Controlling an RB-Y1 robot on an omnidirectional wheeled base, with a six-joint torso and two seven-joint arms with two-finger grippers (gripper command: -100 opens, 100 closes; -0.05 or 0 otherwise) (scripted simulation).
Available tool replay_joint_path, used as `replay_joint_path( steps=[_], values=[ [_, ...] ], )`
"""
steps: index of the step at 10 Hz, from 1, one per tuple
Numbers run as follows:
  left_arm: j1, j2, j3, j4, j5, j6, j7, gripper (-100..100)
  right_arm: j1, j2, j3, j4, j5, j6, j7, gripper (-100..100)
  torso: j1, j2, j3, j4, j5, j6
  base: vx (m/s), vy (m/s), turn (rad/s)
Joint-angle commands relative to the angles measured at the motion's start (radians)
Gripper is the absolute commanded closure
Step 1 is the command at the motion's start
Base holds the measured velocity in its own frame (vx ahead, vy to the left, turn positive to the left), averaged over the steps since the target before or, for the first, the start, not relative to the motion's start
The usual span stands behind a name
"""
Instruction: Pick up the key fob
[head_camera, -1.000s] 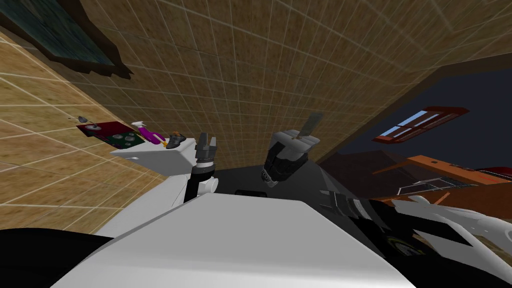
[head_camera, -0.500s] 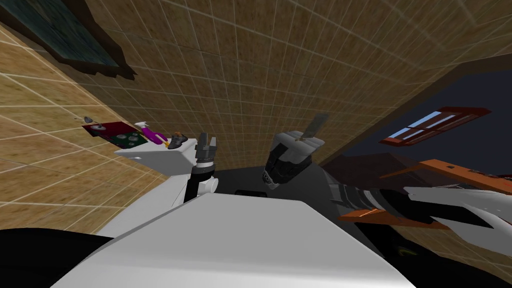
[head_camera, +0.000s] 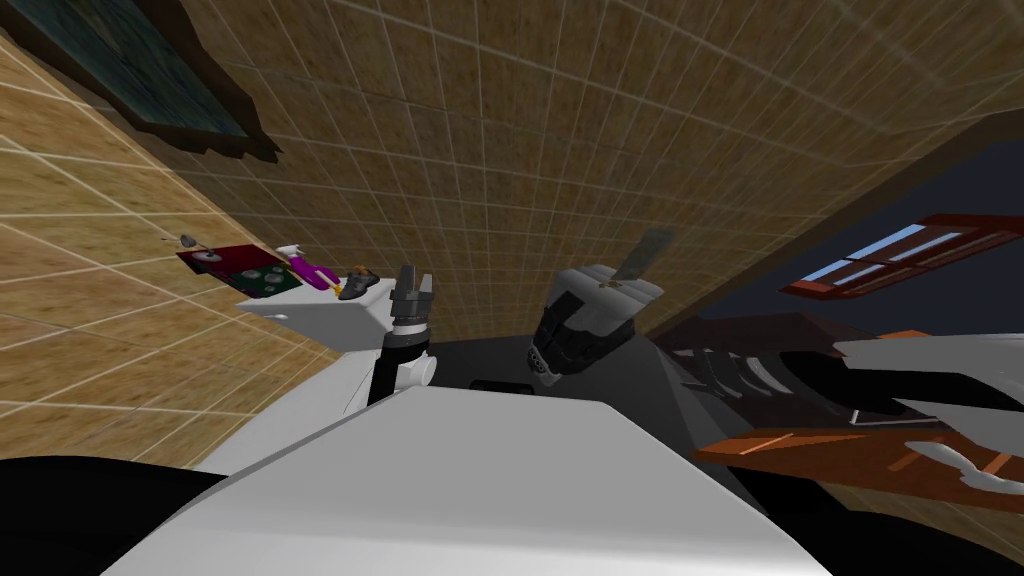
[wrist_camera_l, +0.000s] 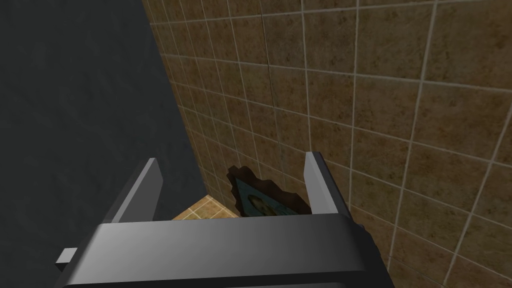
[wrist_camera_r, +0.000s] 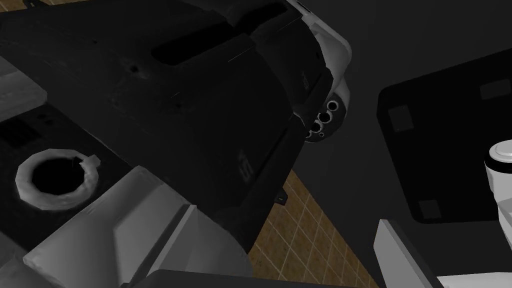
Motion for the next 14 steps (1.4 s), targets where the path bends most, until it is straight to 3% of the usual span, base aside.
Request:
replay_joint_path(
  steps=[1,2,7,14],
  values=[
    [0.0,0.0,0.0,0.0,0.0,0.0,0.0,0,0.036,-0.05,-0.041,0.043,0.004,-0.006,0.002,-100,0.0,0.0,0.0,0.0,0.0,0.0,0.081,0.015,0.03],
    [0.0,0.0,0.0,0.0,0.0,0.0,0.0,0,0.036,-0.052,-0.041,0.043,0.004,-0.006,0.002,-100,-0.001,0.0,0.0,0.0,0.0,0.0,0.04,0.001,-0.002],
    [0.0,0.0,0.0,0.0,0.0,0.0,0.0,0,0.046,-0.204,-0.046,0.123,-0.069,-0.027,0.079,-100,-0.001,0.0,0.0,0.0,-0.001,0.0,0.081,0.014,0.05],
    [0.0,0.0,0.0,0.0,0.0,0.0,0.0,0,0.083,-0.382,-0.068,0.173,-0.138,-0.055,0.152,-100,-0.001,0.0,0.0,0.0,-0.001,0.0,0.104,0.014,0.043]
  ],
)
